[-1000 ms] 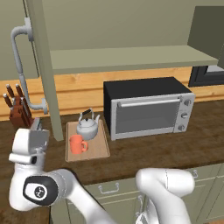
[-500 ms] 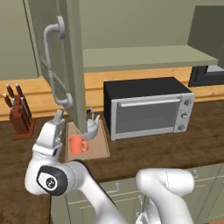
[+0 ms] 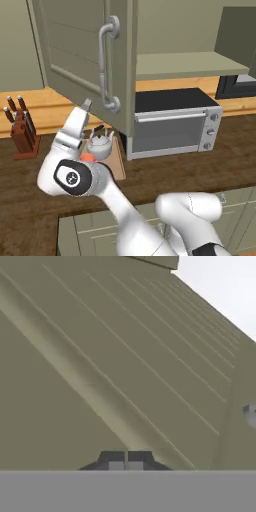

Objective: Pick the kettle from the counter and place it on the tray. Then pick the mug from the cabinet and place it on the tray. Then close the cabinet doors.

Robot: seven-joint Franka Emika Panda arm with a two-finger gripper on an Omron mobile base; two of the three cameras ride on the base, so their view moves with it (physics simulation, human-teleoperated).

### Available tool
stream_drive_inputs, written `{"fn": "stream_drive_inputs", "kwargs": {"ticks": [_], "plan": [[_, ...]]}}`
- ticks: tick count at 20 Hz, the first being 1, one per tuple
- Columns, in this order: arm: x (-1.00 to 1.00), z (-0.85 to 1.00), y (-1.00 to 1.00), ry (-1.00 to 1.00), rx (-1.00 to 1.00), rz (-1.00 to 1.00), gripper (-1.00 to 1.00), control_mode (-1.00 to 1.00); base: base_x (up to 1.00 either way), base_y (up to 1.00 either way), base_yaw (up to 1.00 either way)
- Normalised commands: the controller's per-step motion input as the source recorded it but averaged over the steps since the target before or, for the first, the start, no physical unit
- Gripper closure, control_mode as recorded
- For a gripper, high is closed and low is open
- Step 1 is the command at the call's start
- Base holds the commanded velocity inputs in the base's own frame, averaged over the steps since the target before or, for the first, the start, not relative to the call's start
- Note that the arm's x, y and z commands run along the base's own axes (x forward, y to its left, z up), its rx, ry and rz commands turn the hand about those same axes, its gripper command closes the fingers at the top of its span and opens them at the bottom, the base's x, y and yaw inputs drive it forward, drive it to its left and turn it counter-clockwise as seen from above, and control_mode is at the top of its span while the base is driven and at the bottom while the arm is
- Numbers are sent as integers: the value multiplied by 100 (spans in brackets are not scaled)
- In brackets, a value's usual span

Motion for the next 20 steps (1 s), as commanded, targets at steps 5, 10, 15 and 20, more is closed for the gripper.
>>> {"fn": "stream_drive_inputs", "kwargs": {"ticks": [5,10,15,20], "plan": [[50,75,-43,44,6,0,100,-100,0,0,0],[63,51,-48,38,5,0,100,-100,0,0,0],[54,34,-54,25,3,1,100,-100,0,0,0],[53,0,-55,7,0,4,100,-100,0,0,0]]}}
